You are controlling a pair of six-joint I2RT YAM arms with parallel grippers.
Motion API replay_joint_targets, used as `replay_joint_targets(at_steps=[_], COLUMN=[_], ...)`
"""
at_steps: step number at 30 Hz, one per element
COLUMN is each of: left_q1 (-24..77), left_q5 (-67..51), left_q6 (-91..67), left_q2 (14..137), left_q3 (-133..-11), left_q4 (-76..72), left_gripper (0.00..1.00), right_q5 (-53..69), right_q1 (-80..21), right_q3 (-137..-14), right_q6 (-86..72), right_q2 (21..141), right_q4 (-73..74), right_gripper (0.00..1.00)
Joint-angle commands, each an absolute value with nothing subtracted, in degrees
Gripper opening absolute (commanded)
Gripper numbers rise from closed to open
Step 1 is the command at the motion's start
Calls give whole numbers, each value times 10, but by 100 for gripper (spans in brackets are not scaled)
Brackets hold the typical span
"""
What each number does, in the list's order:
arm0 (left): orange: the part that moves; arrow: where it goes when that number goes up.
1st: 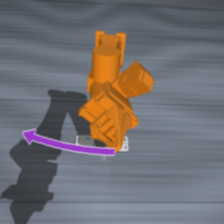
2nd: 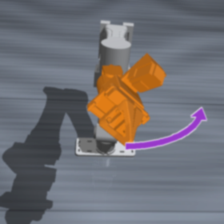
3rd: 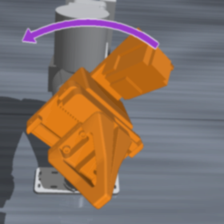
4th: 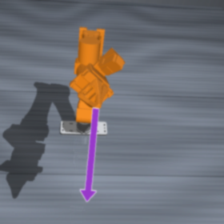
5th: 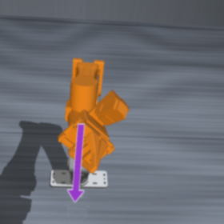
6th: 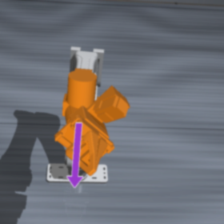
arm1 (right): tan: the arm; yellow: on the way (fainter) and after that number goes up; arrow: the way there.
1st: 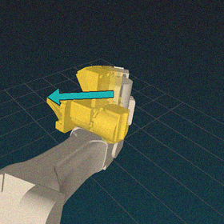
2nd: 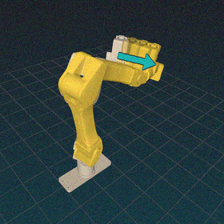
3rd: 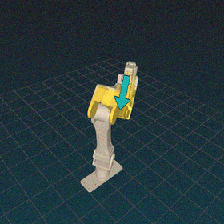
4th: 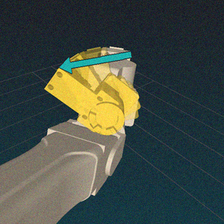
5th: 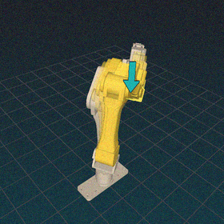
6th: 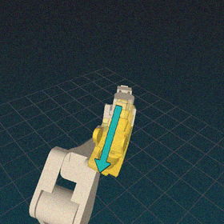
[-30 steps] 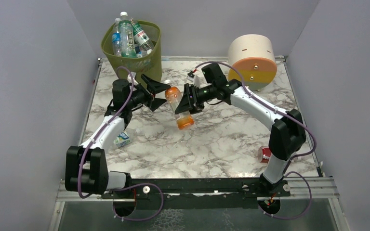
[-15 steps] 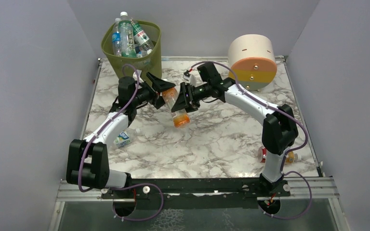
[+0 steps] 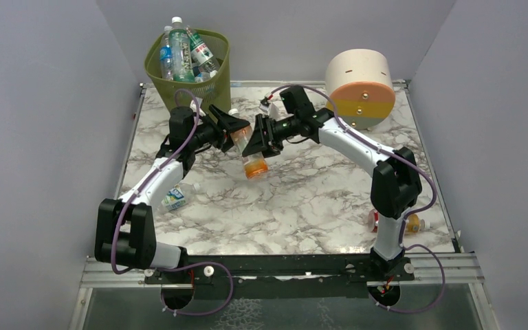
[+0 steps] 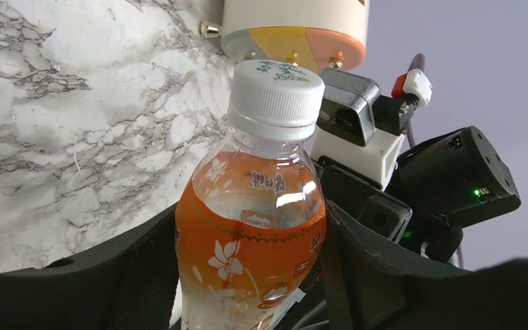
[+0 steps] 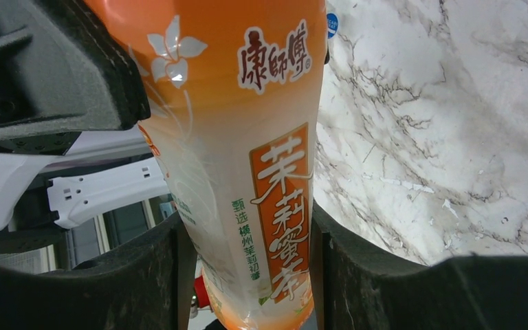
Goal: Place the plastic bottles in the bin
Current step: Pick up the plastic bottle at the center of the board.
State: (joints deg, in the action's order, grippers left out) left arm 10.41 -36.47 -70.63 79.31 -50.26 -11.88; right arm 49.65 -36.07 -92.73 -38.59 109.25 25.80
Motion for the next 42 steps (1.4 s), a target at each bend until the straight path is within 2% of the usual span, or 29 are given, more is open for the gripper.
replay_joint_targets(at_steps=[1,14,15,16,26,34,42], left_q1=[109,108,108,108,94,49,-16], left_q5=[-358,-342,-339,-336,-321,-332,-343], left_q6=[-680,-658,-655,-648,-619,-621,-626], left_q2=[799,868,874,881,951,1059,1162], left_q3=[-539,-707,-723,-742,-867,-1053,-1261], left_q4=[-91,-36,-31,-20,-17,-9,-32], left_gripper=[59,57,57,57,57,57,57], right_q5=[511,539,543,548,585,601,618], right_q1=[-365,-353,-349,-344,-303,-261,-245], right_q3=[-964,-1052,-1053,-1055,-1086,-1187,-1193], right_q6=[-398,-424,-428,-431,-442,-407,-410], right_q2=[1102,1079,1072,1068,1031,1032,1023], right_q4=[262,358,359,361,417,510,508], right_gripper=[55,81,95,100,100,100,100])
